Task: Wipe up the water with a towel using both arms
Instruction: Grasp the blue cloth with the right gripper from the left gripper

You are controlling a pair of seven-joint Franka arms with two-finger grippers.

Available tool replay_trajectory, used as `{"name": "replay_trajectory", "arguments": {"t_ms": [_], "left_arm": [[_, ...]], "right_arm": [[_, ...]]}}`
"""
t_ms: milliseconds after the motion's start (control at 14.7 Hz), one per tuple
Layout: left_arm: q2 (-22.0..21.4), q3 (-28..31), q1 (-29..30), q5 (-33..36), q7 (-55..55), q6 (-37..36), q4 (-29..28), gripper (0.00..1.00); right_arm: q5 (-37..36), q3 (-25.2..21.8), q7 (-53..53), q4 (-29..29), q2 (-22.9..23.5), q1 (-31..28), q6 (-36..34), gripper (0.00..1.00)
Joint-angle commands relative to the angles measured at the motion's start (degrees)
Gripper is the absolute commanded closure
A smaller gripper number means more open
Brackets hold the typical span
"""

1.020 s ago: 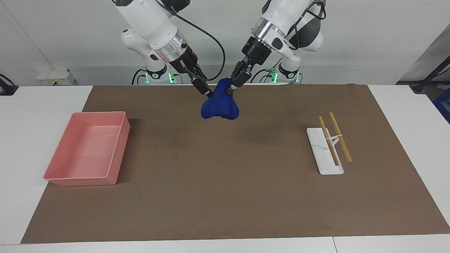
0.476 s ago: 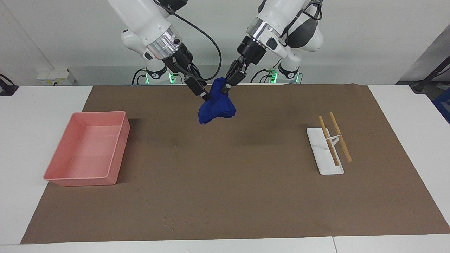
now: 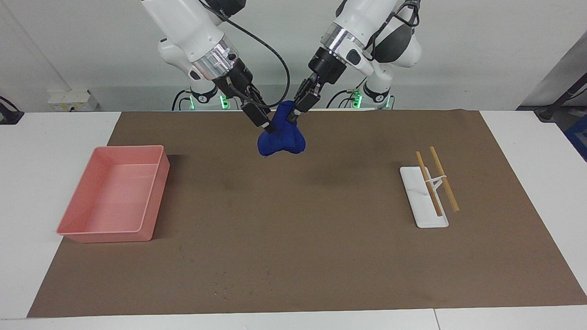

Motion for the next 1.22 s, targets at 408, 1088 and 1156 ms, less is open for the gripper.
{"name": "replay_trajectory", "arguments": {"t_ms": [408, 1088, 1156], "left_arm": [[-0.3, 0.8, -1.3, -1.1, -2.3, 3.4, -0.6, 1.0], [-0.3, 0.8, -2.0, -1.1, -1.7, 3.3, -1.0, 1.0], [-0.4, 0.8, -1.9, -1.1, -1.3, 3.2, -1.2, 1.0]], "right_arm": [[-0.3, 0.3, 0.2, -1.3, -0.3, 0.8, 5.2, 0.45], [-0.3, 0.2, -0.9, -1.1, -0.2, 0.6, 5.1, 1.0], [-0.3, 0.2, -1.1, -1.1, -0.2, 0.6, 5.1, 1.0]]}}
